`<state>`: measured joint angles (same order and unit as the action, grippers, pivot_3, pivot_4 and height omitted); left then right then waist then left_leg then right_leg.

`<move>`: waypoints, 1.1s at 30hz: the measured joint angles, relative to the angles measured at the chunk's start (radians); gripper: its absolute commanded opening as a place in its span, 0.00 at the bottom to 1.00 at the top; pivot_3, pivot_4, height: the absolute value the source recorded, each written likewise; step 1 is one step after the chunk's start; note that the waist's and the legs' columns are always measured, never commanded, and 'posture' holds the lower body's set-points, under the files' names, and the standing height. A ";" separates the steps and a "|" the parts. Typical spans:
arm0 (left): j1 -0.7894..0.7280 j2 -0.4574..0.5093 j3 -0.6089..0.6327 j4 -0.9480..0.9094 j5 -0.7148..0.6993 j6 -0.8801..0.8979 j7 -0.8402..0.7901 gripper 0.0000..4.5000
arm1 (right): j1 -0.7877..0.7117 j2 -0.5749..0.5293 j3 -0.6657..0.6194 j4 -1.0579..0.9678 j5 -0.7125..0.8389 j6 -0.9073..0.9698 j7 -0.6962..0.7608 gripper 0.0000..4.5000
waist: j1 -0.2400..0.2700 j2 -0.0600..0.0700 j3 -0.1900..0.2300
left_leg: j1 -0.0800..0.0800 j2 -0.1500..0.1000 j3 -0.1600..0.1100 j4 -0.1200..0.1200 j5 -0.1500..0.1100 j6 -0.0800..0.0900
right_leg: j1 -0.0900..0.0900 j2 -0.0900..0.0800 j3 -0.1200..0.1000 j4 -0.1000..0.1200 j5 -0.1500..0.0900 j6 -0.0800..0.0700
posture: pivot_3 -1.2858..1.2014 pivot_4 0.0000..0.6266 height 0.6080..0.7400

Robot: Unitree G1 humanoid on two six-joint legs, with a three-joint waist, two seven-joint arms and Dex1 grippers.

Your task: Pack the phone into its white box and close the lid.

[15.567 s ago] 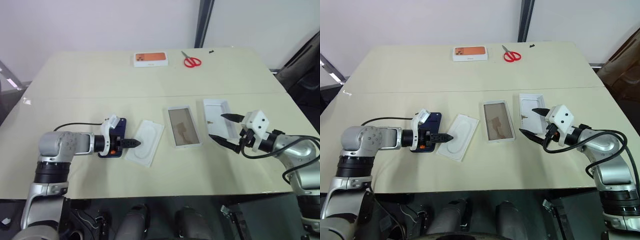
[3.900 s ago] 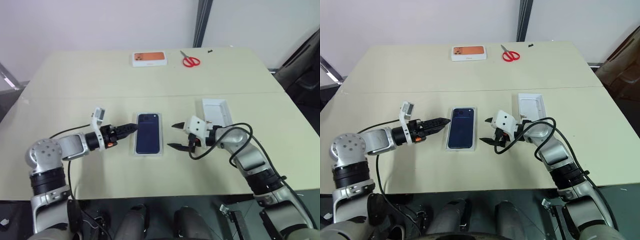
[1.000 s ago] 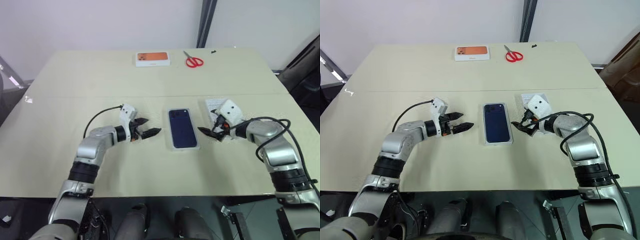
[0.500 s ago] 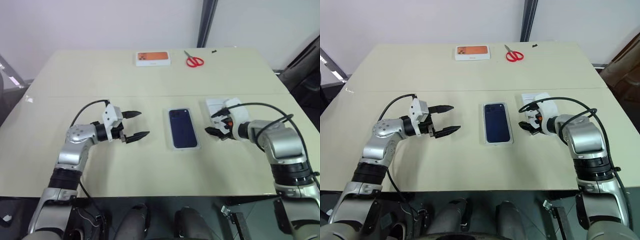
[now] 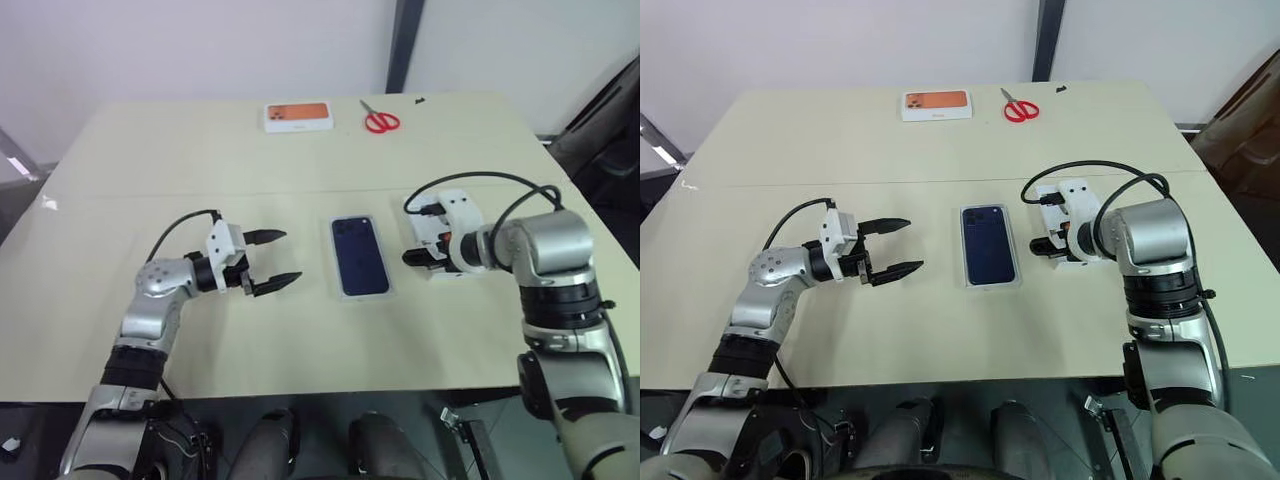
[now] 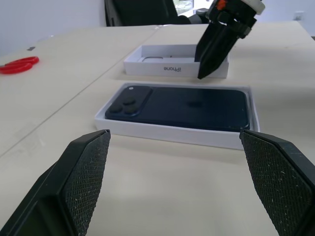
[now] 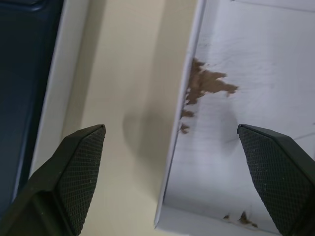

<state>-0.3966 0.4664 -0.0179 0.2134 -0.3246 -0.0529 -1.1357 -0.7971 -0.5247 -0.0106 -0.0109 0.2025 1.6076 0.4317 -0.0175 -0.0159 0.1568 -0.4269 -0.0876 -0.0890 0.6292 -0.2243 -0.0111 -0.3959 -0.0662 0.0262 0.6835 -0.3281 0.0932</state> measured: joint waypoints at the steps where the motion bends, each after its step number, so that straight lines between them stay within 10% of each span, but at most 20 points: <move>1: 0.010 0.000 0.000 -0.003 0.000 0.000 0.004 0.98 | -0.005 0.004 0.000 0.001 -0.003 0.000 -0.013 1.00 | 0.000 0.000 0.000 | 0.000 0.000 0.000 0.000 0.000 0.000 | 0.000 0.000 0.000 0.000 0.000 0.000 | 0.52 0.24 0.95; 11: 0.050 0.013 0.003 -0.060 -0.003 0.000 0.029 0.98 | -0.006 0.035 0.038 0.017 -0.004 -0.016 -0.086 1.00 | 0.002 0.000 0.000 | 0.000 0.000 0.000 0.001 0.000 0.000 | 0.000 0.000 0.000 0.000 0.000 0.000 | 0.52 0.24 0.95; 21: 0.061 0.008 0.001 -0.077 -0.002 0.000 0.059 1.00 | -0.006 0.042 0.044 0.020 -0.005 -0.022 -0.132 0.00 | 0.001 0.000 0.000 | 0.000 0.000 0.000 0.001 0.000 0.000 | 0.000 0.000 0.000 0.000 0.000 0.000 | 0.52 0.24 0.95; 33: 0.058 0.008 0.001 -0.064 0.003 0.000 0.069 1.00 | -0.015 0.121 -0.061 0.070 -0.029 -0.080 -0.205 0.00 | 0.001 0.000 0.000 | 0.000 0.000 0.000 0.001 0.000 0.000 | 0.000 0.000 0.000 0.000 0.000 0.000 | 0.52 0.24 0.95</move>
<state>-0.3389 0.4743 -0.0171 0.1496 -0.3218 -0.0532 -1.0667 -0.8118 -0.4037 -0.0720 0.0587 0.1736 1.5276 0.2264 -0.0169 -0.0158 0.1568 -0.4268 -0.0876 -0.0886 0.6298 -0.2244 -0.0109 -0.3956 -0.0659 0.0262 0.6840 -0.3280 0.0933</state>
